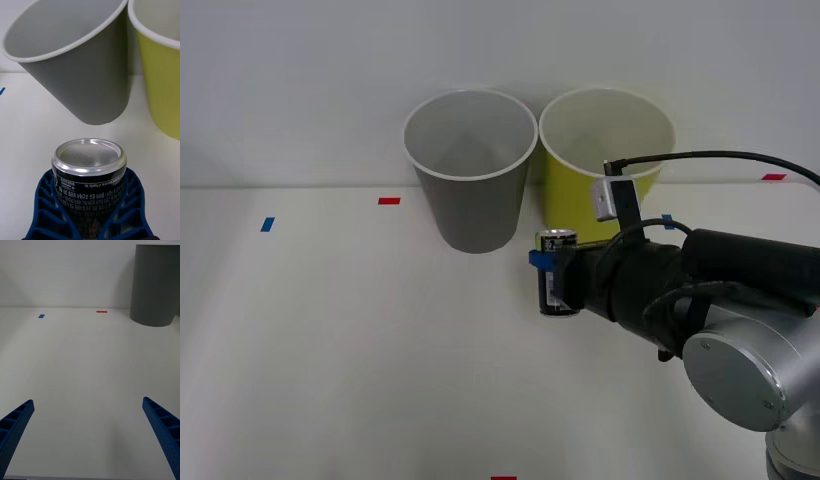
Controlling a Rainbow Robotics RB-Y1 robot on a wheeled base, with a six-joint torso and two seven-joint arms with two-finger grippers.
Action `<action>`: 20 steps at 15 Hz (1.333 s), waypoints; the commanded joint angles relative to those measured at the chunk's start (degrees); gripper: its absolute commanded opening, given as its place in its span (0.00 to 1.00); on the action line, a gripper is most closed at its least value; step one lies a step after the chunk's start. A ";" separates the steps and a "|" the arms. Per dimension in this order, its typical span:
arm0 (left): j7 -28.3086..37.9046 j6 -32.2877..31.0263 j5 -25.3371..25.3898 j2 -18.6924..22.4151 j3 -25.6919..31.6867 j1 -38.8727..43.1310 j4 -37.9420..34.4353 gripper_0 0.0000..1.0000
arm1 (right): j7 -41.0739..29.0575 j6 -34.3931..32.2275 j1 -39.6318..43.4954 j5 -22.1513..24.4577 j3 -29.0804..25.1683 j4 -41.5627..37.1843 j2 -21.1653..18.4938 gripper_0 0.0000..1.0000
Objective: Put cans in the gray bin and PET bottles in the light green bin.
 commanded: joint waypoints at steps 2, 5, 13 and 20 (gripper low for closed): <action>0.00 0.00 0.00 0.00 0.00 0.00 0.00 1.00 | 1.33 -0.90 -0.92 0.62 -1.34 -1.85 1.79 0.00; 0.00 0.00 0.00 0.00 0.00 0.00 0.00 1.00 | 1.68 -0.90 -4.44 1.59 -2.40 -1.93 4.60 0.00; 0.00 0.00 0.00 0.00 0.00 0.00 0.00 1.00 | 2.21 -0.90 -20.08 4.31 -3.54 5.54 11.02 0.00; 0.00 0.00 0.00 0.00 0.00 0.00 0.00 1.00 | 3.35 -9.86 -30.37 3.87 -4.24 15.56 10.75 0.00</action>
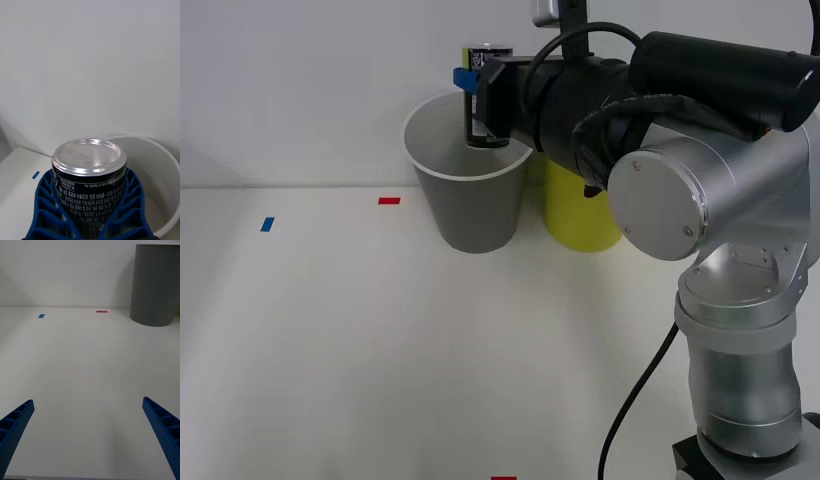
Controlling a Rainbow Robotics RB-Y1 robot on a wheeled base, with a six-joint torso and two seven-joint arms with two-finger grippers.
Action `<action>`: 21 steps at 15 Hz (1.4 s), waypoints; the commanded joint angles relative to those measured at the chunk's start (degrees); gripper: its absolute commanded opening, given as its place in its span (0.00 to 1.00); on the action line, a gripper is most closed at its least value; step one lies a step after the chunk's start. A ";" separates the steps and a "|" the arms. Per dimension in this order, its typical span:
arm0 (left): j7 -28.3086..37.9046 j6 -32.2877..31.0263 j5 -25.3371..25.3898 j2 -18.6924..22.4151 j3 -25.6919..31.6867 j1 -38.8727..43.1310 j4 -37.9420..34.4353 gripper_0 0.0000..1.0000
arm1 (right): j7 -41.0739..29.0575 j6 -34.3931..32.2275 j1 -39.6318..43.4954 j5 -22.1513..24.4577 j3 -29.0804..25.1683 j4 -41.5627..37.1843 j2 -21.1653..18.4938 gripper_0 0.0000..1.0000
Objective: Put cans in the gray bin and PET bottles in the light green bin.
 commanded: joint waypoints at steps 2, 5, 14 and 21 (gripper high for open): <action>0.00 0.00 0.00 0.00 0.00 0.00 0.00 1.00 | 0.55 -2.78 -3.44 -0.90 -0.80 2.13 -0.38 0.00; 0.00 0.00 0.00 0.00 0.00 0.00 0.00 1.00 | 0.64 -4.01 -5.82 -0.99 -1.24 4.32 -1.43 0.00; 0.00 0.00 0.00 0.00 0.00 0.00 0.00 1.00 | 2.66 -23.17 -9.86 -2.57 -0.10 23.22 -3.19 0.00; 0.00 0.00 0.00 0.00 0.00 0.00 0.00 1.00 | 3.54 -28.18 -10.03 -2.92 1.57 27.00 -4.69 0.00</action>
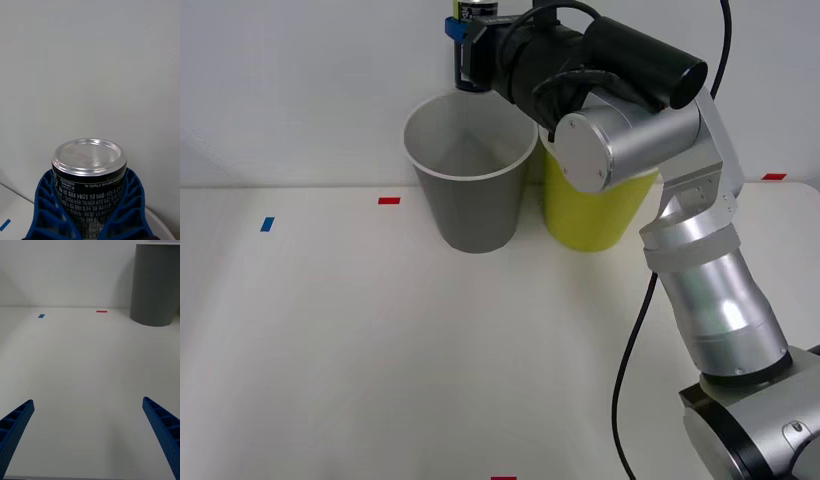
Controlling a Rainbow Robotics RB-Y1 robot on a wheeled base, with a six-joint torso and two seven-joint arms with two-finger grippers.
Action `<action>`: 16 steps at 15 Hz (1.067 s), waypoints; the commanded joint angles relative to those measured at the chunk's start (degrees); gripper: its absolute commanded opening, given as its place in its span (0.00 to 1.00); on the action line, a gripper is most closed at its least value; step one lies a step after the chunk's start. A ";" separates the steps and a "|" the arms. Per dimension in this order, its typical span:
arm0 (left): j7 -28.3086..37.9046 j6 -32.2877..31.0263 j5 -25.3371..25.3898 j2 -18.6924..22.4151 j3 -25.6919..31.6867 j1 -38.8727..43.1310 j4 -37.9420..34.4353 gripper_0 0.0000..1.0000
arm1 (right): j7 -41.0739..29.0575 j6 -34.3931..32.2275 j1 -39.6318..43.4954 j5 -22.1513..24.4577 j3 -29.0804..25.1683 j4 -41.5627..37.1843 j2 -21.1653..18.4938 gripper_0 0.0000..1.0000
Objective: Put cans in the gray bin and PET bottles in the light green bin.
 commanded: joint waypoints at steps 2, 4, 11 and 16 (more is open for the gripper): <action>0.00 0.00 0.00 0.00 0.00 0.00 0.00 1.00 | -0.03 -0.06 -0.04 -0.21 0.16 0.06 0.04 0.00; 0.00 0.00 0.00 0.00 0.00 0.00 0.00 1.00 | -0.03 -0.41 0.05 -0.21 0.25 0.06 0.04 0.00; 0.00 0.00 0.00 0.00 0.00 0.00 0.00 1.00 | 0.05 -0.41 0.05 -0.21 0.34 0.06 -0.13 0.00; 0.00 0.00 0.00 0.00 0.00 0.00 0.00 1.00 | 1.02 -0.50 -0.04 0.67 0.43 0.15 -0.04 0.64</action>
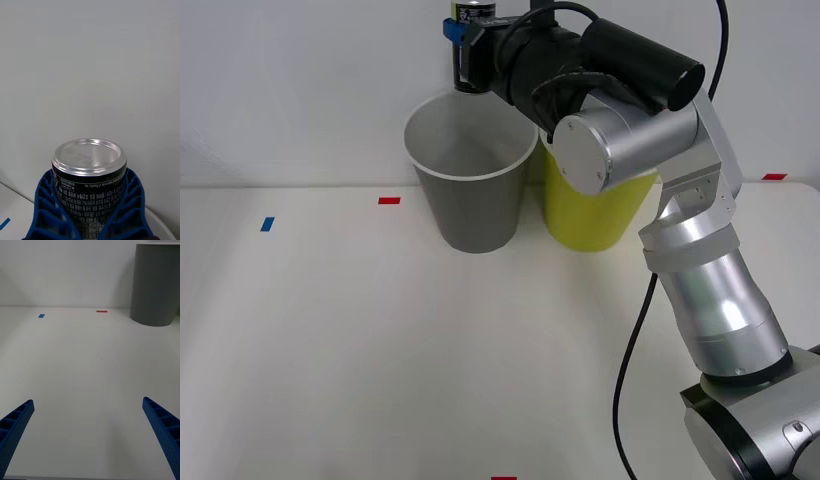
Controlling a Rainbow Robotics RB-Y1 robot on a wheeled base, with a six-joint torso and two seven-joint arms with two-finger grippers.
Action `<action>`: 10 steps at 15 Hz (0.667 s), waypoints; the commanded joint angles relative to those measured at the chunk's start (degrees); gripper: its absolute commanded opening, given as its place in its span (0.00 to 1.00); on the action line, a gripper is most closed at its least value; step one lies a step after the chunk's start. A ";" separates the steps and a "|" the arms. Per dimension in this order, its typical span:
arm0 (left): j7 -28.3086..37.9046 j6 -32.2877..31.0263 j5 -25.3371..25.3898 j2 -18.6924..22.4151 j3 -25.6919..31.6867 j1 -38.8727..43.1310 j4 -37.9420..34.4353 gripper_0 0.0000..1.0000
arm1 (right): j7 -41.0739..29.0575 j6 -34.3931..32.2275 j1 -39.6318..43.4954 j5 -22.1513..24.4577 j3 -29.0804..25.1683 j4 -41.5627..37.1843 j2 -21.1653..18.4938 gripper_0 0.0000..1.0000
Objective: Put cans in the gray bin and PET bottles in the light green bin.
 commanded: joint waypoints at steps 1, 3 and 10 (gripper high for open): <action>0.00 0.00 0.00 0.00 0.00 0.00 0.00 1.00 | 0.65 -0.78 -0.03 1.05 0.28 0.37 0.07 0.88; 0.00 0.00 0.00 0.00 0.00 0.00 0.00 1.00 | 0.21 -12.47 -0.47 0.52 2.39 6.70 0.16 1.00; 0.00 0.00 0.00 0.00 0.00 0.00 0.00 1.00 | -0.58 11.35 0.50 -1.32 0.63 -7.80 -1.25 1.00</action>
